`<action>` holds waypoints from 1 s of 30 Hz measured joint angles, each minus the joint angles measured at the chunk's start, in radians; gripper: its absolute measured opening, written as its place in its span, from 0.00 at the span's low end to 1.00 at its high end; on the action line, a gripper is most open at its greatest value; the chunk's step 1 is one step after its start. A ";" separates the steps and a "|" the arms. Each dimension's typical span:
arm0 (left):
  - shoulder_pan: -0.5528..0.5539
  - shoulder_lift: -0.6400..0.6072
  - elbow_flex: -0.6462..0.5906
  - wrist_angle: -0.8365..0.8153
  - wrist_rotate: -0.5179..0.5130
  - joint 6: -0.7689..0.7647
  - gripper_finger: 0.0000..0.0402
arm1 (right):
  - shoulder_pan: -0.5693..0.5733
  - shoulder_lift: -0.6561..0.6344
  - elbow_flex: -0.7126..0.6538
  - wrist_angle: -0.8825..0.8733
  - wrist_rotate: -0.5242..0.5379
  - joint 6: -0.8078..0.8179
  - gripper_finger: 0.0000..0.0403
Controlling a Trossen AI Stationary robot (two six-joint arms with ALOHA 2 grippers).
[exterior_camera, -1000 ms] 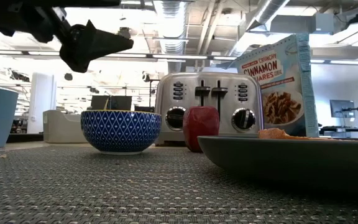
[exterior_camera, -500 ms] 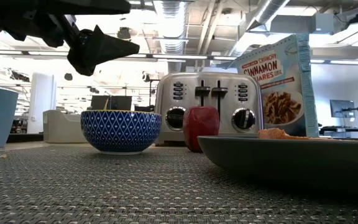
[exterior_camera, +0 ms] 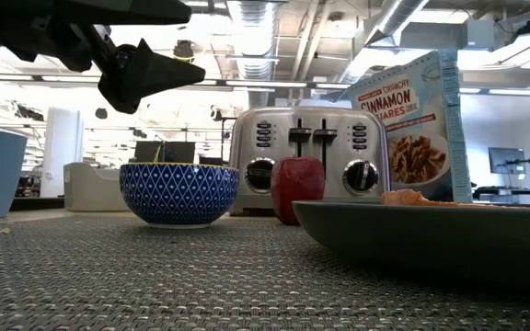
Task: Arrange a breakfast setting
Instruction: Adjust the blue cup
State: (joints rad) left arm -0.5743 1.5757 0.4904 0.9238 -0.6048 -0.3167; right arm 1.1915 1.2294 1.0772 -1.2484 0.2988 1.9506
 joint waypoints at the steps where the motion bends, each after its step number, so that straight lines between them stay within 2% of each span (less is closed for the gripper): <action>1: 0.000 0.000 0.000 -0.001 0.000 0.000 0.80 | -0.011 0.010 0.000 0.032 -0.016 -0.017 0.62; 5: 0.000 0.000 0.000 -0.021 0.003 0.001 0.80 | -0.037 0.077 0.001 0.046 -0.086 -0.080 0.62; 10: -0.002 0.000 0.000 -0.028 0.026 0.005 0.80 | -0.070 0.213 0.000 0.036 -0.091 -0.263 0.62; 16: -0.002 0.000 0.000 -0.028 0.025 0.000 0.80 | -0.065 0.363 -0.001 -0.015 -0.086 -0.354 0.62; 23: -0.001 0.000 0.000 -0.028 -0.005 -0.006 0.80 | -0.066 0.469 0.000 -0.025 0.069 -0.397 0.62; 27: 0.000 0.000 0.000 -0.024 -0.009 -0.017 0.80 | -0.067 0.519 0.000 -0.036 0.094 -0.416 0.61; 30: 0.000 0.001 0.000 -0.023 -0.009 -0.019 0.80 | -0.068 0.550 0.000 -0.043 0.101 -0.416 0.55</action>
State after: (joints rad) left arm -0.5739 1.5762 0.4908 0.9008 -0.6136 -0.3355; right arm 1.1236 1.7792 1.0771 -1.2912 0.3993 1.5345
